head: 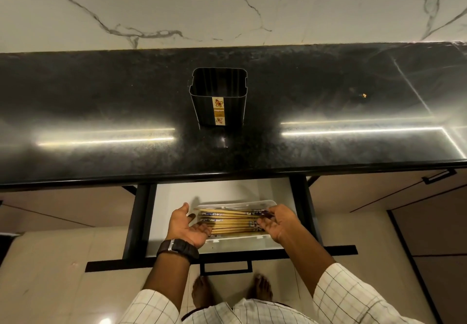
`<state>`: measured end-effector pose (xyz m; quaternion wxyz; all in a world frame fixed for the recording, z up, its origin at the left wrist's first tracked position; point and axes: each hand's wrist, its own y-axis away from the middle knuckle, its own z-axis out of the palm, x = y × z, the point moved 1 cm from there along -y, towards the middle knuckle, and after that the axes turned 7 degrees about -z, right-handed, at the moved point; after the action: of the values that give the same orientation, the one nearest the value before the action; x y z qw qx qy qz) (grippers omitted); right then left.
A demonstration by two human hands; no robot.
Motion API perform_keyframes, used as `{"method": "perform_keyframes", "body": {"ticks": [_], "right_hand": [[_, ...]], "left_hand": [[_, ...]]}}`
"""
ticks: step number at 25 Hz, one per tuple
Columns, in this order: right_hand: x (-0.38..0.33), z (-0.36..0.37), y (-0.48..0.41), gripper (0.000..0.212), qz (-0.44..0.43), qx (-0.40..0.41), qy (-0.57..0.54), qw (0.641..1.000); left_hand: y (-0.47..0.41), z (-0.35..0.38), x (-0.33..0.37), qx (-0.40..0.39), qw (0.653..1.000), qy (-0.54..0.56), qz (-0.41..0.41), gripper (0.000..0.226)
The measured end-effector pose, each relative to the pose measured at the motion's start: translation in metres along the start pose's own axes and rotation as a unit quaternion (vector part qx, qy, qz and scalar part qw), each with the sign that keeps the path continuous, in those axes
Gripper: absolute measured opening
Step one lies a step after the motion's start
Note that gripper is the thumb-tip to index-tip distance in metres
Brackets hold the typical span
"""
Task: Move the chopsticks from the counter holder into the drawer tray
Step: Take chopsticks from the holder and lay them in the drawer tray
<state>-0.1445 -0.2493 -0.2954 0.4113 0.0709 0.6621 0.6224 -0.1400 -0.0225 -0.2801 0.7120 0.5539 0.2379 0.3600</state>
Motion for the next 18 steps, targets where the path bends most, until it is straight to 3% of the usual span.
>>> {"method": "perform_keyframes", "body": {"ticks": [3, 5, 10, 14, 18], "right_hand": [[0.0, 0.002, -0.006, 0.022, -0.047, 0.018, 0.071, 0.996], [0.002, 0.009, -0.01, 0.026, -0.076, 0.02, 0.186, 0.979], [0.012, 0.023, -0.016, 0.022, -0.131, -0.015, 0.417, 0.899], [0.013, 0.025, -0.026, 0.036, -0.168, -0.05, 0.531, 0.829], [0.015, 0.018, -0.027, 0.031, -0.186, -0.1, 0.618, 0.757]], "left_hand": [[-0.004, 0.0, 0.001, -0.027, 0.998, -0.043, 0.023, 0.051], [-0.008, 0.004, -0.001, -0.05, 0.993, -0.101, 0.027, 0.046], [-0.018, 0.02, -0.008, -0.071, 0.984, -0.16, 0.022, 0.047], [-0.031, 0.025, -0.004, -0.056, 0.991, -0.121, 0.02, 0.04], [-0.036, 0.02, -0.002, -0.024, 0.998, -0.058, 0.021, 0.034]]}}
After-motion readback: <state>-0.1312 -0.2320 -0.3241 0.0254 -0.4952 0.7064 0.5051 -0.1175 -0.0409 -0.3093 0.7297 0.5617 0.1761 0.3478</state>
